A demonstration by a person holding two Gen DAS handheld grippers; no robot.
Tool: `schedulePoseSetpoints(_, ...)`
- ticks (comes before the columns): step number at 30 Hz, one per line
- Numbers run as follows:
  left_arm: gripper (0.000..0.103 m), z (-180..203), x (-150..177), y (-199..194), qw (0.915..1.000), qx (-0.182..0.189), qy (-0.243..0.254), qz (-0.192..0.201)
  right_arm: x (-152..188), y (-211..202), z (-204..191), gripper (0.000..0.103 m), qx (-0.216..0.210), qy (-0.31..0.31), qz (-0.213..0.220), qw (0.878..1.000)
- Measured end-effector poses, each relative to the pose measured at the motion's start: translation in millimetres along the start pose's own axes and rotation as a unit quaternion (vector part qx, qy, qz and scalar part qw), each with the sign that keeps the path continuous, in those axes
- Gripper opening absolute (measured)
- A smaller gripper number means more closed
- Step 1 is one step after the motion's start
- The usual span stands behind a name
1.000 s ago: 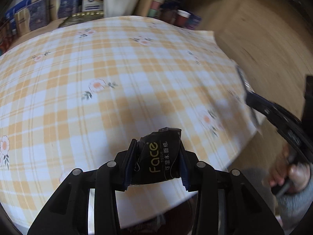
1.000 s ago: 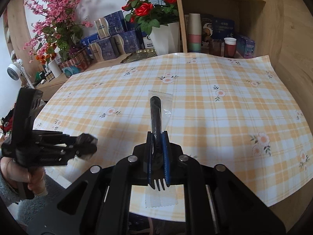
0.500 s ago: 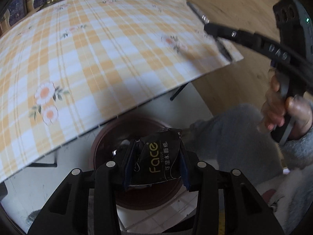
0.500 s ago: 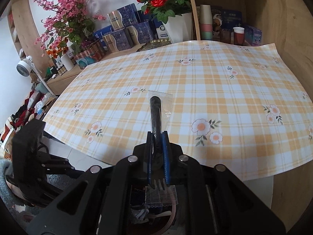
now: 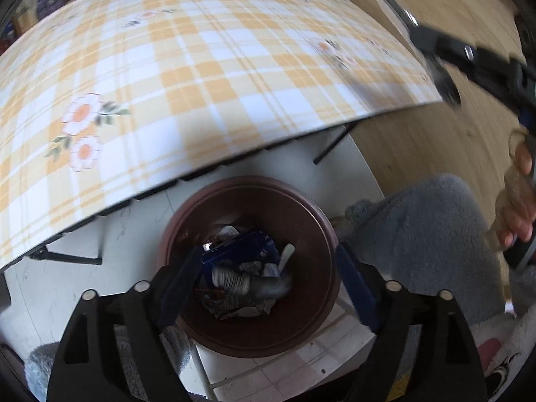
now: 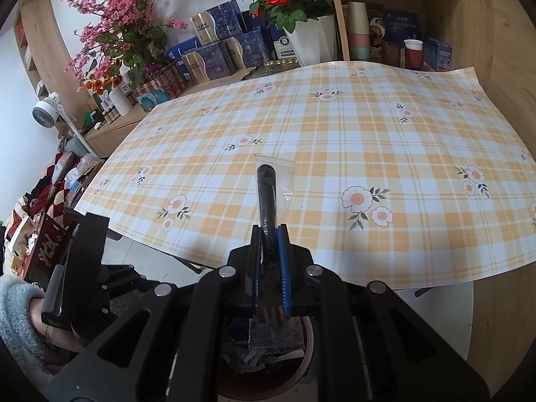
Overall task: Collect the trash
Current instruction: 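Lower the wrapped black fork into the bin and open the right tool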
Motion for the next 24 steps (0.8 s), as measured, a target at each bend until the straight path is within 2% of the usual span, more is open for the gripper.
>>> schedulePoseSetpoints(3,0.085,-7.1,-9.0,-22.2,0.9992,-0.016,-0.020,0.031,1.7,1.8,-3.6,0.013,-0.013,-0.002,-0.006,1.000)
schedulePoseSetpoints(6,0.089,-16.4,-17.6,-55.9,0.9945,-0.025,-0.050,0.089,5.9,5.2,-10.7,0.013,-0.022,-0.012,-0.016,1.000)
schedulePoseSetpoints(9,0.091,-31.8,-20.4,-89.5,0.9840,-0.047,-0.093,0.145,12.1,8.7,-19.2,0.013,-0.032,-0.022,-0.030,0.999)
schedulePoseSetpoints(13,0.092,-52.4,-15.8,-120.7,0.9686,-0.060,-0.151,0.188,28.2,13.7,-34.1,0.013,-0.045,-0.042,-0.057,0.997)
schedulePoseSetpoints(20,0.092,-80.6,0.4,-137.9,0.9586,-0.084,-0.183,0.201,74.9,36.0,-57.4,0.013,-0.071,-0.074,-0.141,0.985)
schedulePoseSetpoints(24,0.092,-88.8,12.0,-145.4,0.9542,-0.074,-0.199,0.211,96.7,56.5,-58.0,0.013,-0.077,-0.065,-0.188,0.977)
Point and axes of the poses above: each gripper's, at about its wrist camera, not at the fingertips, and y roughly the way its jaws point, z to its right, x to its underside, the point moved 5 cm from there along y, roughly the way its jaws point, and after that the axes turned 3 degrees about -z, right-handed, at the moved point
